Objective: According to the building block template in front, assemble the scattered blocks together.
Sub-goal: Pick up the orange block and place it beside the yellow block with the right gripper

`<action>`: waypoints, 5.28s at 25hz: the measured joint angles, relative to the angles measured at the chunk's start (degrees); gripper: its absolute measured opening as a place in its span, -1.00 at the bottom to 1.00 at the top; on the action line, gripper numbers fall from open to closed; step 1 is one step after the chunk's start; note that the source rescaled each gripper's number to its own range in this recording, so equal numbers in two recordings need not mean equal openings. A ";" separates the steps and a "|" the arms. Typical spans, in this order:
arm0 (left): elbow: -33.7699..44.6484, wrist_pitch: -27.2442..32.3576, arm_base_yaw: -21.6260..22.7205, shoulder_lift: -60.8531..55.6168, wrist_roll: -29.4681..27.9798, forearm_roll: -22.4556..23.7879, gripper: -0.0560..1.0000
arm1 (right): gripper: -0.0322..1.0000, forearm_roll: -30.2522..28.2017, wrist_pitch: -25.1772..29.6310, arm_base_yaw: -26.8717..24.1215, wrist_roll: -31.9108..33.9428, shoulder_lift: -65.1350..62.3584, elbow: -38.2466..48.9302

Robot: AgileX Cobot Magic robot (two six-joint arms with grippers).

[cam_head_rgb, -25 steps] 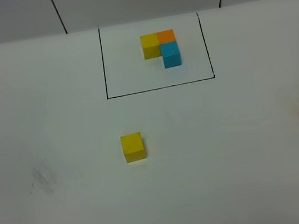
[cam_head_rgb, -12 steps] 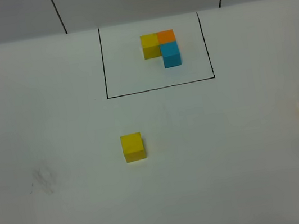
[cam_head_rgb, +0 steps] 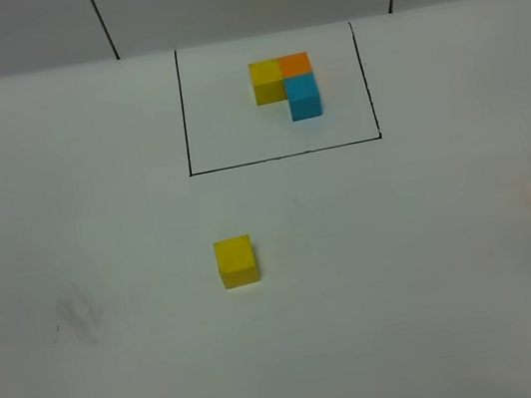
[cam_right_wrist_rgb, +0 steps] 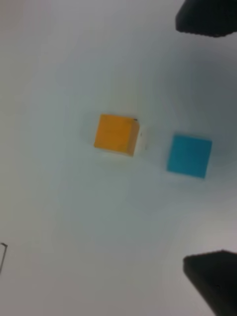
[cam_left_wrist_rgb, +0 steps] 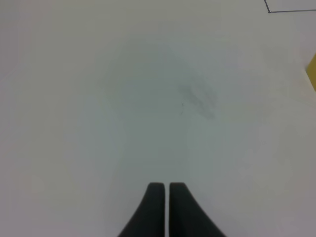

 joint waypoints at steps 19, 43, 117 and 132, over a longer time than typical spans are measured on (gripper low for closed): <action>0.00 0.00 0.00 0.00 0.00 0.00 -0.89 | 0.73 0.77 -15.73 0.00 6.25 29.05 0.00; 0.00 0.00 0.00 0.00 0.00 0.00 -0.89 | 0.73 -17.34 -30.37 0.00 23.25 47.03 -0.33; 0.00 0.00 0.00 0.00 0.13 0.00 -0.89 | -0.02 -10.01 -10.05 16.00 -38.35 28.50 -3.12; 0.00 0.00 0.00 0.00 0.13 0.00 -0.89 | -0.02 8.75 -0.04 19.63 -55.68 31.65 -18.74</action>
